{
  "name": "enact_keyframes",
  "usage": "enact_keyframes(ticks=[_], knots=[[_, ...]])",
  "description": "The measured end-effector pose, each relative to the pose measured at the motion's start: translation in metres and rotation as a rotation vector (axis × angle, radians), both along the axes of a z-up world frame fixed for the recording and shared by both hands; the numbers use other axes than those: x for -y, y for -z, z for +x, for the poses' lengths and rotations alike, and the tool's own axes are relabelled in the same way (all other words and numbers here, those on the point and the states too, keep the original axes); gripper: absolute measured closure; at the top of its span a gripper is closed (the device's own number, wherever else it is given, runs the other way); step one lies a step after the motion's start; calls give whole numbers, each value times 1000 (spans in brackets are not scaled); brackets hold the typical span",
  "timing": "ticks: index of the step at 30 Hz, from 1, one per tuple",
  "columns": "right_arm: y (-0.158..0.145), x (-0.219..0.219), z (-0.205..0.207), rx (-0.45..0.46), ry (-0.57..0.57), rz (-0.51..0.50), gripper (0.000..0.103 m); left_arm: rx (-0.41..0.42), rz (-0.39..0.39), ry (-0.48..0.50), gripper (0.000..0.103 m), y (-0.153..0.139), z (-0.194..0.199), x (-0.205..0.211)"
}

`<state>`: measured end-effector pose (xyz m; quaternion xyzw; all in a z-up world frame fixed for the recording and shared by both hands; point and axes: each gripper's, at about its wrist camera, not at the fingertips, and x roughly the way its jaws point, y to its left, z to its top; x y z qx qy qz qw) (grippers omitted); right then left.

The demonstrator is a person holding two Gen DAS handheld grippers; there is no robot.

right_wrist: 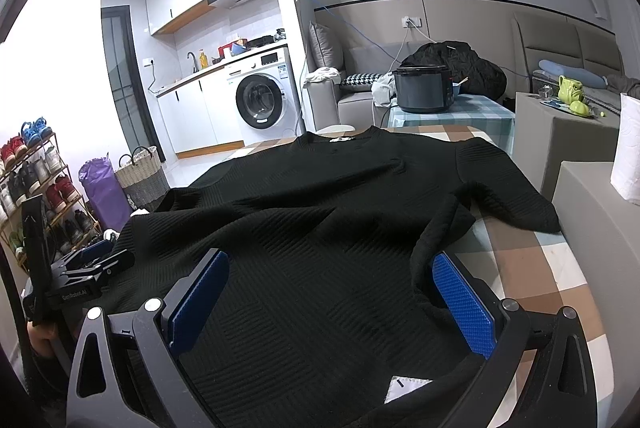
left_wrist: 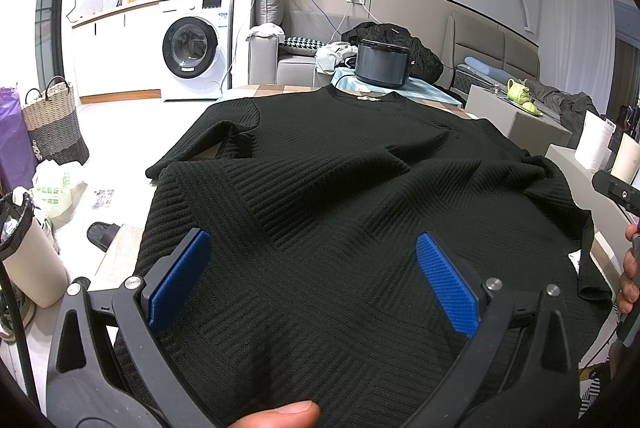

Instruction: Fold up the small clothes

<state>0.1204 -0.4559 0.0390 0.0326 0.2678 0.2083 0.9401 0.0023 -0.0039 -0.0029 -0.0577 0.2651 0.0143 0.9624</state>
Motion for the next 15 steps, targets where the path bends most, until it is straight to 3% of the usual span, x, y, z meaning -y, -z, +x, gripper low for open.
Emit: enact_keyframes(ticks=[15], knots=[[-2, -1, 3, -21, 24, -31, 0, -34, -38, 21, 1, -3, 2, -3]])
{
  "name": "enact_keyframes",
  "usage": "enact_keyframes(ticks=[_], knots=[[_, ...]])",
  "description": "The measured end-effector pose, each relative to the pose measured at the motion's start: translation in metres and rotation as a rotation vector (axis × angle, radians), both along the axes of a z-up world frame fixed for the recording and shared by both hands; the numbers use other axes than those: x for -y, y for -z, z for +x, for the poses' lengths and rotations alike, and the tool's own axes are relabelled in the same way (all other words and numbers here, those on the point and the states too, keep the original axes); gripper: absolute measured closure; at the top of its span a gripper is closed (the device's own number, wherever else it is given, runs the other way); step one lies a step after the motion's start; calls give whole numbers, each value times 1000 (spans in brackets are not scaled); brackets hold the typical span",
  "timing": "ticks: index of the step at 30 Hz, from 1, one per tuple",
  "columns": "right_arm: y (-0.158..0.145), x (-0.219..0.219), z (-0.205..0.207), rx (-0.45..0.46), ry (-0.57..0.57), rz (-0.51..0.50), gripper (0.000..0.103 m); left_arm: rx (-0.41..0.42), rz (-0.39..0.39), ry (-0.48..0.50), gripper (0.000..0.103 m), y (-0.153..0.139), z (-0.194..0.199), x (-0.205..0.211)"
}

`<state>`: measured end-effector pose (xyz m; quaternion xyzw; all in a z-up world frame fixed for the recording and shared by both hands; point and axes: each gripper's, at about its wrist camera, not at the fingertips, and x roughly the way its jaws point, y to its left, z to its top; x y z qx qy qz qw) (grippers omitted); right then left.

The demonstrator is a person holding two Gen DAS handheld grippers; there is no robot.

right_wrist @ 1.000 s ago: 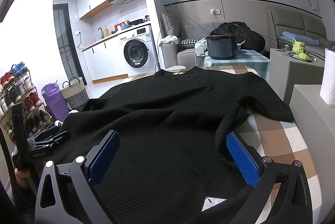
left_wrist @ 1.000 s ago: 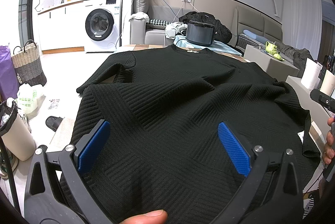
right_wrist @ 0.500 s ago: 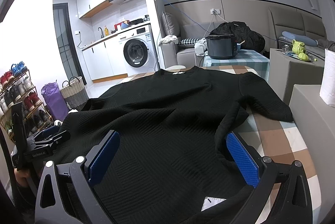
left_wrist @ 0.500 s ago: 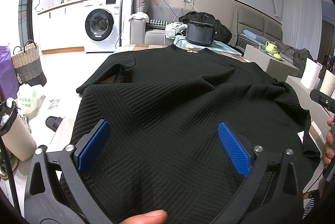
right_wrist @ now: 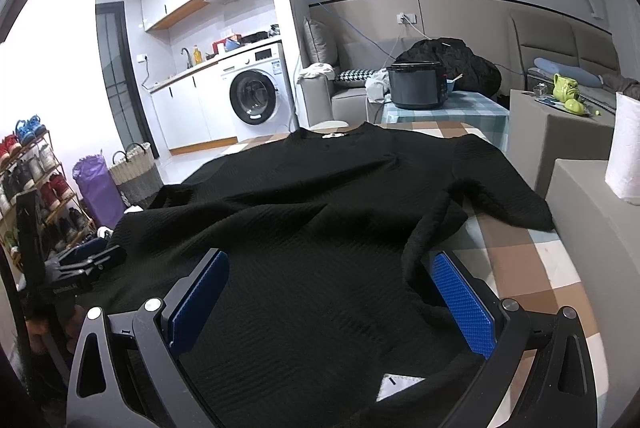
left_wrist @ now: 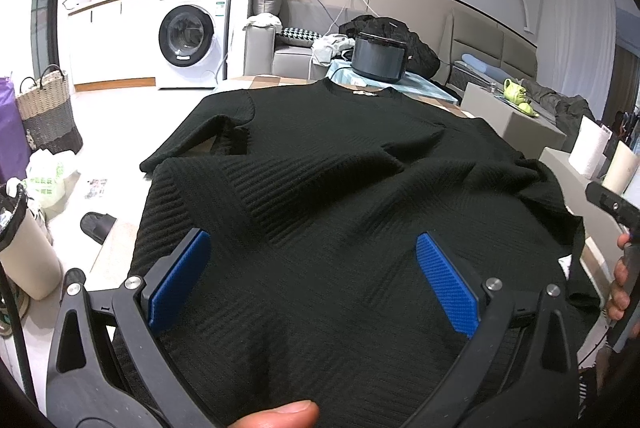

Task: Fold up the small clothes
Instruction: 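Lower the right gripper to the sweater's sleeve and grasp it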

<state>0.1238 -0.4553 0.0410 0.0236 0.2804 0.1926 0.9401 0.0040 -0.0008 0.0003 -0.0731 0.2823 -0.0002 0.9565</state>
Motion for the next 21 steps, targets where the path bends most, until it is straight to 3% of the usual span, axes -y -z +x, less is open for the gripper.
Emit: enact_keyframes(ticks=[6, 10, 16, 21], knots=[[-8, 2, 10, -30, 34, -15, 0, 12, 63, 20, 1, -19, 1, 6], [-12, 9, 21, -69, 77, 25, 0, 13, 69, -1, 1, -32, 12, 3], [-17, 38, 46, -119, 182, 142, 0, -25, 39, -5, 1, -40, 40, -8], [-10, 81, 80, -205, 320, 267, 0, 17, 36, -17, 1, -45, 57, -13]])
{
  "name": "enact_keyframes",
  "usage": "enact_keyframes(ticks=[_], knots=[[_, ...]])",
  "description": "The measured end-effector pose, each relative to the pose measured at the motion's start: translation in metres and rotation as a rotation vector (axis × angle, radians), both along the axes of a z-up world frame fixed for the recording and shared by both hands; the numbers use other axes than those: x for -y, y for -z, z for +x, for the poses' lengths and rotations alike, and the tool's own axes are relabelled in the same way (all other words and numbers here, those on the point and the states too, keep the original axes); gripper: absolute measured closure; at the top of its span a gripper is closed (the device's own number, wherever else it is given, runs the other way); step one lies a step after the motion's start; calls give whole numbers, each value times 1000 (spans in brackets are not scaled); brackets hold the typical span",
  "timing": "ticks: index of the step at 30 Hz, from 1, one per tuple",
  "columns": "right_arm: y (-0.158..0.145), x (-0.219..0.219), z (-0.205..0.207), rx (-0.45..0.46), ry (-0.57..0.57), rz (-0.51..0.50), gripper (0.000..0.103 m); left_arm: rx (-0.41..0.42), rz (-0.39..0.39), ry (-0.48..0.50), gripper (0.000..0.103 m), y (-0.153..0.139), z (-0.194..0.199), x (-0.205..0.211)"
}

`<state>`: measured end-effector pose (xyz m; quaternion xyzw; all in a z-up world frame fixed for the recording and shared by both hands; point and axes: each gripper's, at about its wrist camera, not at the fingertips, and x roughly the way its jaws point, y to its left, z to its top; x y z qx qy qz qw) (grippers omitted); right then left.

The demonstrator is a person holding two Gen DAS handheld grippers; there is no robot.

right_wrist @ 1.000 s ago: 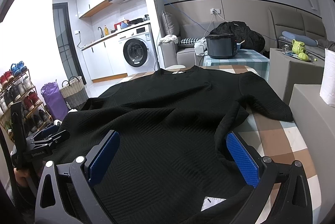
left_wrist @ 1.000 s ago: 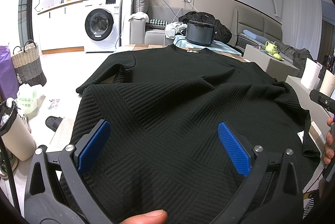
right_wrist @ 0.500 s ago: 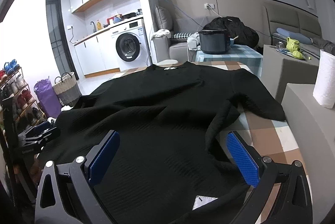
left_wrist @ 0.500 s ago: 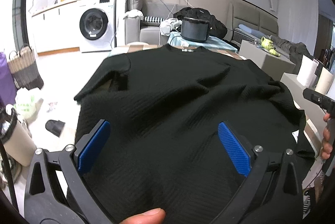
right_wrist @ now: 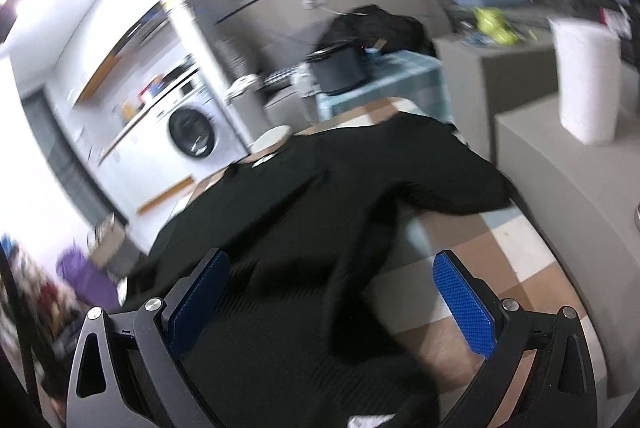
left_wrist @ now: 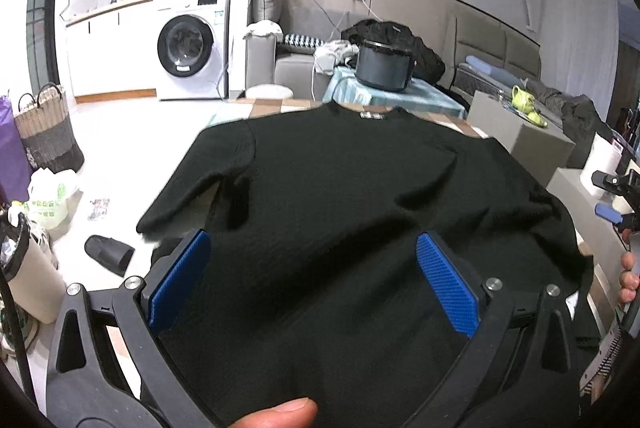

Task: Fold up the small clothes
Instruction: 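Lower the right gripper to the sweater's sleeve and grasp it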

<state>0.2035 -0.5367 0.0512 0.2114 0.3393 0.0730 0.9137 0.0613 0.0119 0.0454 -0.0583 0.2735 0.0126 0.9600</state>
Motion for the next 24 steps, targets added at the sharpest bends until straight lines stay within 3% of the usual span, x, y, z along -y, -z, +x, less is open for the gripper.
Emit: enact_keyframes(ticks=[6, 9, 12, 16, 20, 24], knots=[[16, 36, 39, -97, 119, 52, 4, -5, 5, -33, 1, -3, 25, -9], [27, 53, 55, -116, 132, 165, 6, -26, -19, -46, 1, -3, 39, -19], [40, 68, 71, -156, 167, 264, 19, -40, -38, -67, 1, -1, 50, -28], [58, 84, 89, -222, 220, 353, 26, -49, -44, -85, 1, 3, 60, -36], [71, 95, 97, -280, 267, 402, 27, -58, -49, -93, 1, 8, 68, -39], [72, 99, 105, -301, 320, 354, 27, -73, -49, -91, 1, 14, 78, -42]])
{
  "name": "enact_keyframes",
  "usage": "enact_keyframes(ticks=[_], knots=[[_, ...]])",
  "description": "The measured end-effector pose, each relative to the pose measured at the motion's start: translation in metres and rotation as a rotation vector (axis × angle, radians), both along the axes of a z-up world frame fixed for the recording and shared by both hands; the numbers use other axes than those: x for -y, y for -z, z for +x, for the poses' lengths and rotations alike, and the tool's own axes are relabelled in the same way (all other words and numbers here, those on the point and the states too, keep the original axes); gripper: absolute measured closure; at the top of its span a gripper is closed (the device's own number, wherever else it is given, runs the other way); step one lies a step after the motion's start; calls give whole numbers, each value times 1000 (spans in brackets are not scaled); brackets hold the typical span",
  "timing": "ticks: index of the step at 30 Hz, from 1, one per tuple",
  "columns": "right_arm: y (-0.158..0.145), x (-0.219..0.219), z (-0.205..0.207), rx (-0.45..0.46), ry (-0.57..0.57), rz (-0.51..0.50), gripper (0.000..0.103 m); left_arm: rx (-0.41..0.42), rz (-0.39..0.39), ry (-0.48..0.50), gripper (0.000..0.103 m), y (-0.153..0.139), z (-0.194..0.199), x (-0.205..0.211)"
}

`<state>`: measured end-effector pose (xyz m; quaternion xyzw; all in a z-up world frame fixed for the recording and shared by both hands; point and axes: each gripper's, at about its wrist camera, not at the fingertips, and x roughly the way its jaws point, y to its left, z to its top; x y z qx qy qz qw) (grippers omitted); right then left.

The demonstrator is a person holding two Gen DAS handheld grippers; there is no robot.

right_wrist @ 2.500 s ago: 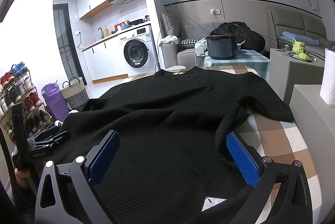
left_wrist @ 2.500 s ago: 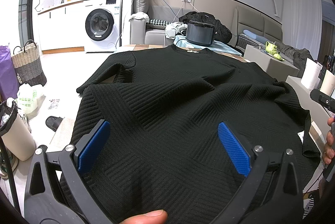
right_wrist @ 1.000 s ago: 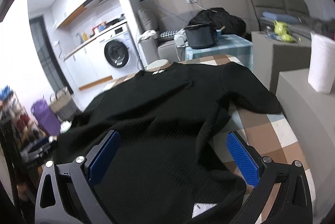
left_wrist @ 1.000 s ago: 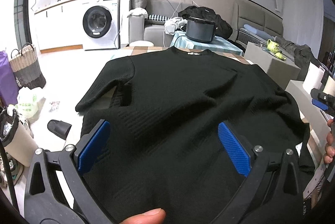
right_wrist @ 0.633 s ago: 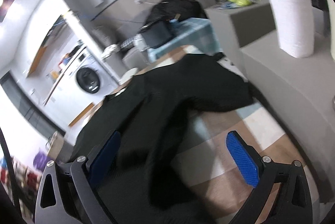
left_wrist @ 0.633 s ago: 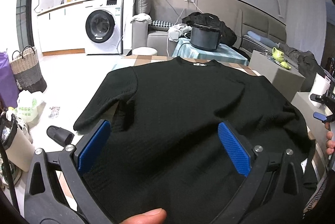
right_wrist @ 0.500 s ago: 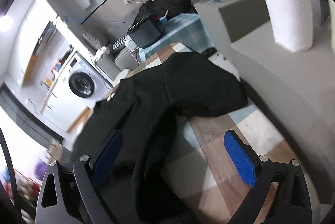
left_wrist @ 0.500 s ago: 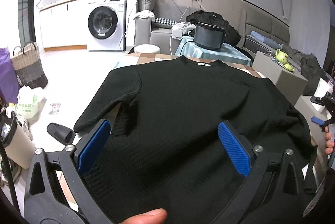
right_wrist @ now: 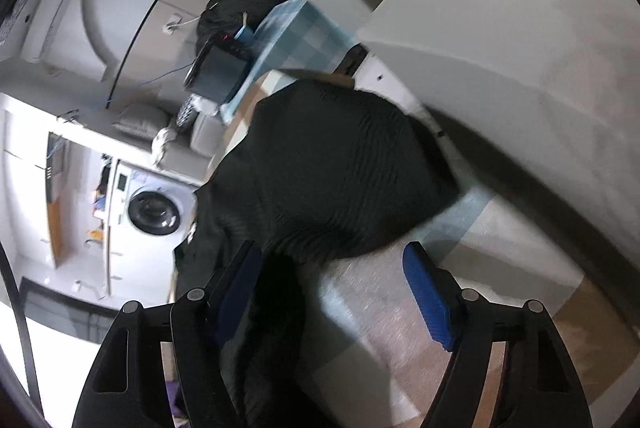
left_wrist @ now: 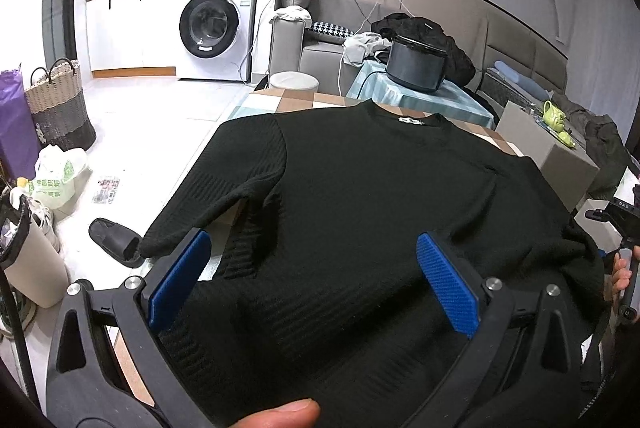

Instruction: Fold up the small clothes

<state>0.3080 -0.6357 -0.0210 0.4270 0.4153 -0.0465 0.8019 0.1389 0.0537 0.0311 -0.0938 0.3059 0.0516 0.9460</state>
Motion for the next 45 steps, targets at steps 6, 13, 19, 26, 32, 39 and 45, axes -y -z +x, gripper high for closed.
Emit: enact_keyframes(ticks=[6, 13, 19, 26, 32, 39, 45], knots=[[-2, 0, 26, -34, 18, -98, 28, -4, 2, 2, 1, 5, 9, 1], [-2, -1, 44, -126, 46, -259, 74, -7, -7, -7, 1, 10, 10, -2], [-1, 4, 45, -133, 48, -291, 96, 8, -20, -15, 1, 8, 9, -6], [-56, -36, 52, 27, -35, -490, 96, 21, -40, -20, 1, 7, 5, -13], [-98, -121, 68, 273, -345, -507, 96, 32, -41, -26, 1, 4, 2, -16], [-70, -224, 50, 275, -830, -487, 96, 26, -39, -55, 1, 4, -3, -23], [-34, -219, 42, 111, -853, -482, 68, 19, -41, -69, 1, 5, -3, -30]])
